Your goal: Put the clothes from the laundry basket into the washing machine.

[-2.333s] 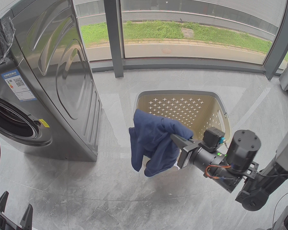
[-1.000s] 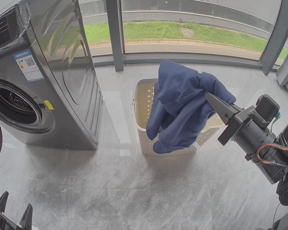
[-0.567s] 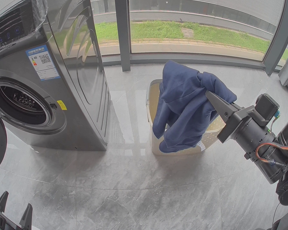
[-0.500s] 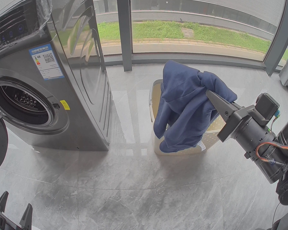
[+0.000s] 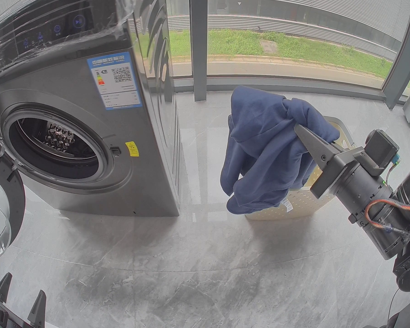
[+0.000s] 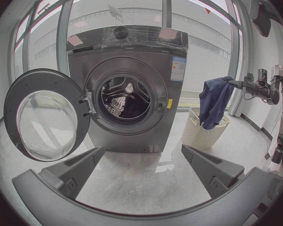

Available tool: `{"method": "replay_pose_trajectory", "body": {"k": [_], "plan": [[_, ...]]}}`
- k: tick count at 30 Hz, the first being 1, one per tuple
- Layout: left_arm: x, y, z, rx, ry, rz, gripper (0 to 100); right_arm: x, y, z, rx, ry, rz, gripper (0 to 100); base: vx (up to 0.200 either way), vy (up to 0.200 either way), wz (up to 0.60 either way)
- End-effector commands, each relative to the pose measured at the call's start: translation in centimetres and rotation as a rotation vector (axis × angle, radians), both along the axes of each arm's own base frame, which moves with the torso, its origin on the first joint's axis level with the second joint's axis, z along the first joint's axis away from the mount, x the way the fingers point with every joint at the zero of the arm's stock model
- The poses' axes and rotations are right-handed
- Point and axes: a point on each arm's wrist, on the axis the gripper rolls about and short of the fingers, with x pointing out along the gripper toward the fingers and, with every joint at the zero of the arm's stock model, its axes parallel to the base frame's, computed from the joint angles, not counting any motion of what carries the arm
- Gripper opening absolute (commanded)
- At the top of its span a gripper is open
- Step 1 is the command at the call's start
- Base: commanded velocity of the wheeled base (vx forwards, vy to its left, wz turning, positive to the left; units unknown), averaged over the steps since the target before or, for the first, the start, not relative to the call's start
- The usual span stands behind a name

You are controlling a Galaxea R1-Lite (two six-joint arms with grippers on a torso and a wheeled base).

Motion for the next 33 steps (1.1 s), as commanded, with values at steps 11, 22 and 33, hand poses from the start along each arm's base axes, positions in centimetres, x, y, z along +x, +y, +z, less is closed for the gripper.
{"method": "replay_pose_trajectory", "body": {"k": [11, 22, 33], "plan": [[-0.01, 0.00, -0.48, 0.001, 0.000, -0.001, 100, 0.10, -0.04, -0.06, -0.003, 0.001, -0.003, 0, -0.091, 0.055, 0.00], [-0.01, 0.00, -0.48, -0.001, 0.000, -0.001, 100, 0.16, -0.09, -0.07, -0.003, 0.003, -0.006, 0, -0.182, 0.000, 0.00], [-0.01, 0.00, -0.48, -0.001, 0.000, -0.001, 100, 0.15, -0.09, -0.06, -0.002, 0.002, -0.006, 0, 0.000, 0.055, 0.00]]}}
